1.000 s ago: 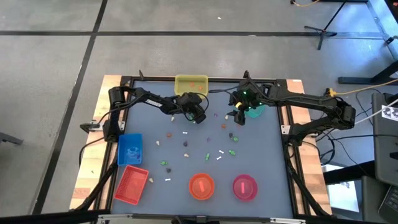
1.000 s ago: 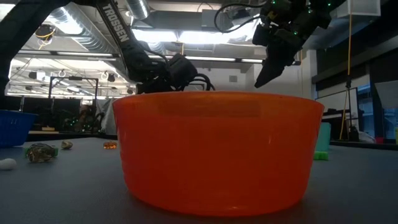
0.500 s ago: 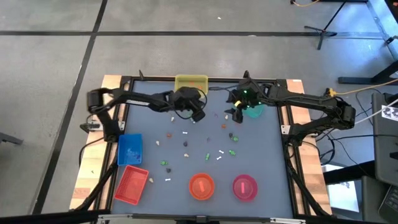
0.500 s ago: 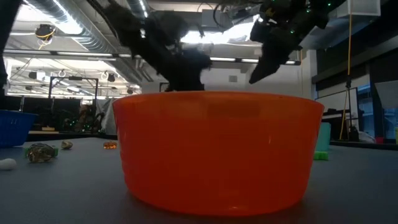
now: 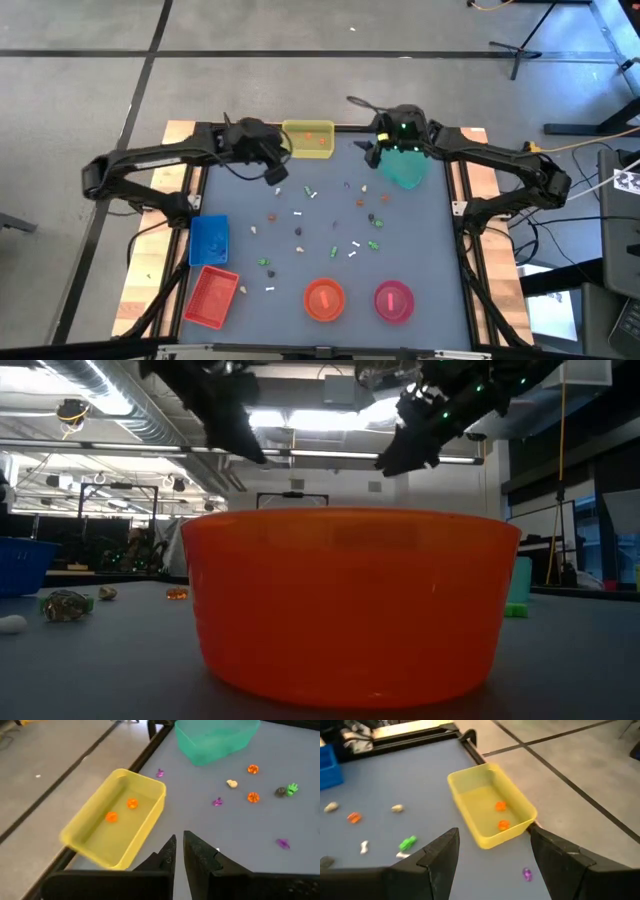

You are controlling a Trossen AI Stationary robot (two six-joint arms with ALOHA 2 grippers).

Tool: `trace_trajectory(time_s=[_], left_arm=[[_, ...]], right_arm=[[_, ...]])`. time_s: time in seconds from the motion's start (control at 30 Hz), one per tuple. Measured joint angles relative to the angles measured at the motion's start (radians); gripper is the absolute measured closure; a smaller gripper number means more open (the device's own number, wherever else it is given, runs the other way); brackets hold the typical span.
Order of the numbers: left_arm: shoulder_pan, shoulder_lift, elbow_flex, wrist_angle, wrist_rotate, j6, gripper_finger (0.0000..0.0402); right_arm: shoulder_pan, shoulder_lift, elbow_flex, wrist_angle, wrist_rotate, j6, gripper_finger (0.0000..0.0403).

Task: Sort Halloween decoration
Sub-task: Put the purple witch hat toy into the blue bin

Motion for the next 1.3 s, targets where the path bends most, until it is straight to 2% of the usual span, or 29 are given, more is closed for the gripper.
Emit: trace_trajectory(time_s=[0.13, 0.33, 0.67, 1.07, 1.3], left_arm=[[0.011, -0.105, -0.063, 0.003, -0.002, 0.002, 0.0382], [0.013, -0.221, -0.205, 0.080, -0.003, -0.018, 0.0382], [0.013, -0.257, -0.391, 0.224, -0.003, -0.081, 0.0382], [0.013, -0.257, -0.411, 0.241, -0.003, -0.105, 0.0382], [0.013, -0.257, -0.411, 0.244, -0.003, -0.105, 0.0382]], right_arm=[[-0.066, 0.072, 0.006, 0.071, -0.059, 0.001, 0.0157], [-0.137, 0.244, 0.093, 0.086, -0.057, -0.012, 0.0157], [-0.201, 0.488, 0.212, -0.018, -0.058, -0.016, 0.0157], [-0.203, 0.576, 0.216, -0.022, -0.055, -0.035, 0.0159], [-0.203, 0.594, 0.216, -0.022, -0.012, -0.040, 0.0202]])
